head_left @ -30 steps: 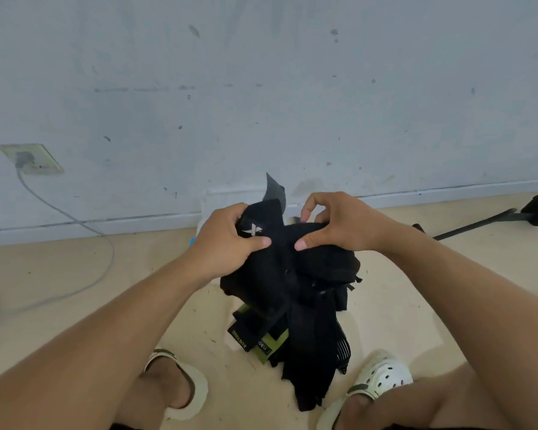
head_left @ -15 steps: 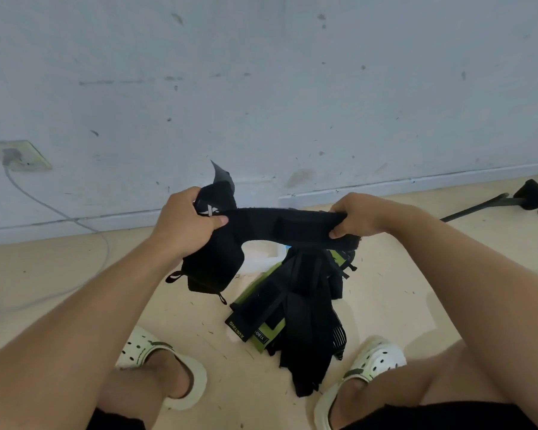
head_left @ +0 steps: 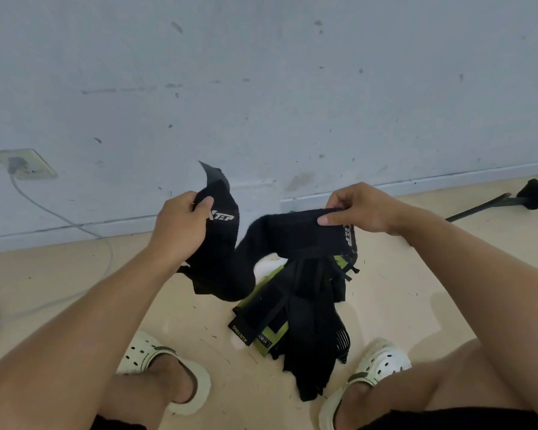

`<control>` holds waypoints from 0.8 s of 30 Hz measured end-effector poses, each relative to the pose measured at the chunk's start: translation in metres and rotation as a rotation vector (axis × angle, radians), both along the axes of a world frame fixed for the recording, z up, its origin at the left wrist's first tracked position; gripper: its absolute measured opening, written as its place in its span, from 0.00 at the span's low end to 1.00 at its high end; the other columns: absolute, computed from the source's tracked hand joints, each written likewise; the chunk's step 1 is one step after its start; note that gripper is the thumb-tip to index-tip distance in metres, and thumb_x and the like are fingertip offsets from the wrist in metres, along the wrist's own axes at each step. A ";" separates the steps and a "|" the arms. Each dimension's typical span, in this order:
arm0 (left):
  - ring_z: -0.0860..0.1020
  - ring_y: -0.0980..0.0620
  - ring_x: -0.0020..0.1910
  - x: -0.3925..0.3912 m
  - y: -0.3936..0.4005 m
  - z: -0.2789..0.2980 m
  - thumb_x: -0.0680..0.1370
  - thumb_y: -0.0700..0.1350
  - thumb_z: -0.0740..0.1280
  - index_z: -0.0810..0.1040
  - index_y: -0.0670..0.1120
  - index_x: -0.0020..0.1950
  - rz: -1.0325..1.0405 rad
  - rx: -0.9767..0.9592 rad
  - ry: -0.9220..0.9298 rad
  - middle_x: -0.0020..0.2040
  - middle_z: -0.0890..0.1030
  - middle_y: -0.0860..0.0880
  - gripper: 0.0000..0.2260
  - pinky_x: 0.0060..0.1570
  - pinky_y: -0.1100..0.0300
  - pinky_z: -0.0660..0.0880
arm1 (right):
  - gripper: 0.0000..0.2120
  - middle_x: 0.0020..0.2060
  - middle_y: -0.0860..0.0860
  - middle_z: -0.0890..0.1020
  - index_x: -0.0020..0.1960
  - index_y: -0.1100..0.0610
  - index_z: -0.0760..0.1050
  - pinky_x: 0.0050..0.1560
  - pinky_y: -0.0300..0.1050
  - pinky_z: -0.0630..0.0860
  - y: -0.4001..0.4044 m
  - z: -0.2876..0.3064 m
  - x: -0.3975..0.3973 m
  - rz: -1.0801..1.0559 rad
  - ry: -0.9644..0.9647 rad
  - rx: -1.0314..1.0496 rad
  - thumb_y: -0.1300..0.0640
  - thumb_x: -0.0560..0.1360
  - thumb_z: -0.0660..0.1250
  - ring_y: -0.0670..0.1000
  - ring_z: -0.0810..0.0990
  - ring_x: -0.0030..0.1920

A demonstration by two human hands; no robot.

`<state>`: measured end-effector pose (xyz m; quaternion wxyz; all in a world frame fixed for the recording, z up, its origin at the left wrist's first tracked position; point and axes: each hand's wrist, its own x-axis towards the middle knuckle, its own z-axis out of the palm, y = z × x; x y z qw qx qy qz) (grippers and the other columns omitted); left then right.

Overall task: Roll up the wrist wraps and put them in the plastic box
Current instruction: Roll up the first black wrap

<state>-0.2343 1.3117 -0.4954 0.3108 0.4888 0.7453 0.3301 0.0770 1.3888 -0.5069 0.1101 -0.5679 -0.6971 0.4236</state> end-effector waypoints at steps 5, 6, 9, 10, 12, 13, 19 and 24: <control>0.83 0.47 0.46 0.007 -0.003 0.002 0.86 0.51 0.63 0.82 0.43 0.53 -0.107 0.064 -0.133 0.49 0.86 0.43 0.13 0.46 0.56 0.73 | 0.06 0.36 0.42 0.83 0.44 0.48 0.84 0.43 0.38 0.73 -0.015 0.022 -0.028 0.109 0.080 0.111 0.51 0.71 0.81 0.46 0.80 0.36; 0.85 0.49 0.49 0.010 -0.004 0.003 0.86 0.51 0.64 0.83 0.46 0.54 -0.166 0.041 -0.199 0.49 0.87 0.47 0.12 0.50 0.57 0.76 | 0.08 0.36 0.42 0.82 0.47 0.46 0.84 0.45 0.38 0.72 -0.018 0.022 -0.033 0.128 0.073 0.126 0.50 0.71 0.81 0.44 0.80 0.37; 0.86 0.55 0.50 0.019 -0.009 0.004 0.85 0.48 0.65 0.84 0.49 0.56 -0.329 -0.011 -0.314 0.49 0.88 0.53 0.08 0.52 0.61 0.78 | 0.16 0.39 0.46 0.79 0.54 0.43 0.82 0.40 0.37 0.72 -0.028 0.025 -0.042 0.114 0.076 0.022 0.44 0.69 0.80 0.43 0.76 0.35; 0.85 0.56 0.49 0.021 -0.010 0.004 0.85 0.47 0.65 0.84 0.49 0.55 -0.369 -0.014 -0.305 0.48 0.88 0.54 0.08 0.48 0.65 0.77 | 0.16 0.41 0.47 0.79 0.55 0.44 0.82 0.36 0.35 0.71 -0.031 0.027 -0.045 0.104 0.102 -0.047 0.42 0.69 0.79 0.44 0.75 0.33; 0.85 0.57 0.46 0.026 -0.013 0.003 0.85 0.46 0.65 0.83 0.48 0.55 -0.426 -0.025 -0.297 0.47 0.88 0.53 0.07 0.45 0.68 0.75 | 0.16 0.42 0.48 0.79 0.52 0.45 0.83 0.30 0.34 0.68 -0.035 0.028 -0.048 0.090 0.173 -0.120 0.38 0.69 0.74 0.45 0.71 0.30; 0.84 0.57 0.45 0.028 -0.015 0.002 0.85 0.46 0.66 0.83 0.48 0.56 -0.443 -0.036 -0.305 0.46 0.88 0.52 0.07 0.46 0.67 0.75 | 0.14 0.41 0.48 0.79 0.50 0.45 0.84 0.29 0.34 0.67 -0.036 0.028 -0.050 0.076 0.215 -0.113 0.38 0.70 0.73 0.46 0.70 0.30; 0.85 0.49 0.52 0.031 -0.013 0.005 0.87 0.54 0.58 0.84 0.49 0.58 -0.349 -0.148 -0.491 0.52 0.87 0.51 0.16 0.54 0.50 0.83 | 0.21 0.37 0.61 0.74 0.48 0.66 0.79 0.29 0.36 0.64 -0.036 0.030 -0.054 0.036 0.266 0.045 0.48 0.72 0.78 0.50 0.69 0.31; 0.79 0.59 0.66 0.027 -0.012 -0.001 0.81 0.48 0.72 0.82 0.59 0.66 -0.563 -0.191 -0.357 0.63 0.84 0.61 0.14 0.67 0.52 0.75 | 0.25 0.29 0.57 0.71 0.47 0.72 0.78 0.28 0.38 0.61 -0.045 0.039 -0.060 0.206 0.343 0.036 0.49 0.69 0.78 0.48 0.64 0.25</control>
